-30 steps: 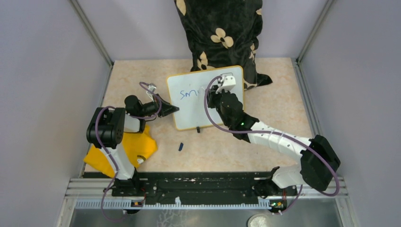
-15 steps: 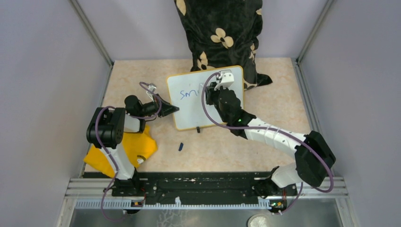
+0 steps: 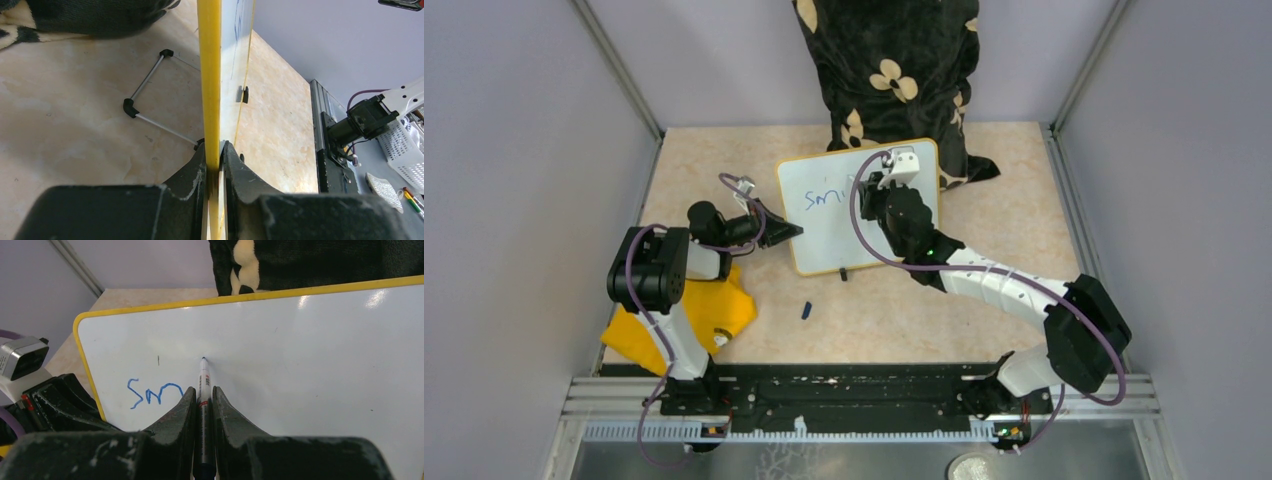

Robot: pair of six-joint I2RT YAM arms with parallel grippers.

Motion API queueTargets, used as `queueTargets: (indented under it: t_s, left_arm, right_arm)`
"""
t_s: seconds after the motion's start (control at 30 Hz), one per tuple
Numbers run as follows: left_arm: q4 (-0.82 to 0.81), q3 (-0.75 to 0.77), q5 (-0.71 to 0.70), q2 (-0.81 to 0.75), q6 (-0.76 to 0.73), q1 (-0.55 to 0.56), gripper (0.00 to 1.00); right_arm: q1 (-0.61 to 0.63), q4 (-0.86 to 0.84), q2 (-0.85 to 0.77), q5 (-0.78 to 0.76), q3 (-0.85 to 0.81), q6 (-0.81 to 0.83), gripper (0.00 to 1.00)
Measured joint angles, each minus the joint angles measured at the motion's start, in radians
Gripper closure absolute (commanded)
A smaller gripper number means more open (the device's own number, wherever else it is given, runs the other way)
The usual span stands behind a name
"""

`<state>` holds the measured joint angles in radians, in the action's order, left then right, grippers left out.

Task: Write a sentence on the whiteboard

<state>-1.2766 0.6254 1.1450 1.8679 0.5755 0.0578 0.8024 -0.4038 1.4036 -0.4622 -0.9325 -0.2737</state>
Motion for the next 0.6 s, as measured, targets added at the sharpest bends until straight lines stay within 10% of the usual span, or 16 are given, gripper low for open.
queueTargets:
  t_s: [0.6]
  left_arm:
    - [0.005, 0.003, -0.001, 0.001, 0.0, 0.001, 1.0]
  right_arm:
    - [0.0, 0.008, -0.049, 0.009, 0.101, -0.045, 1.0]
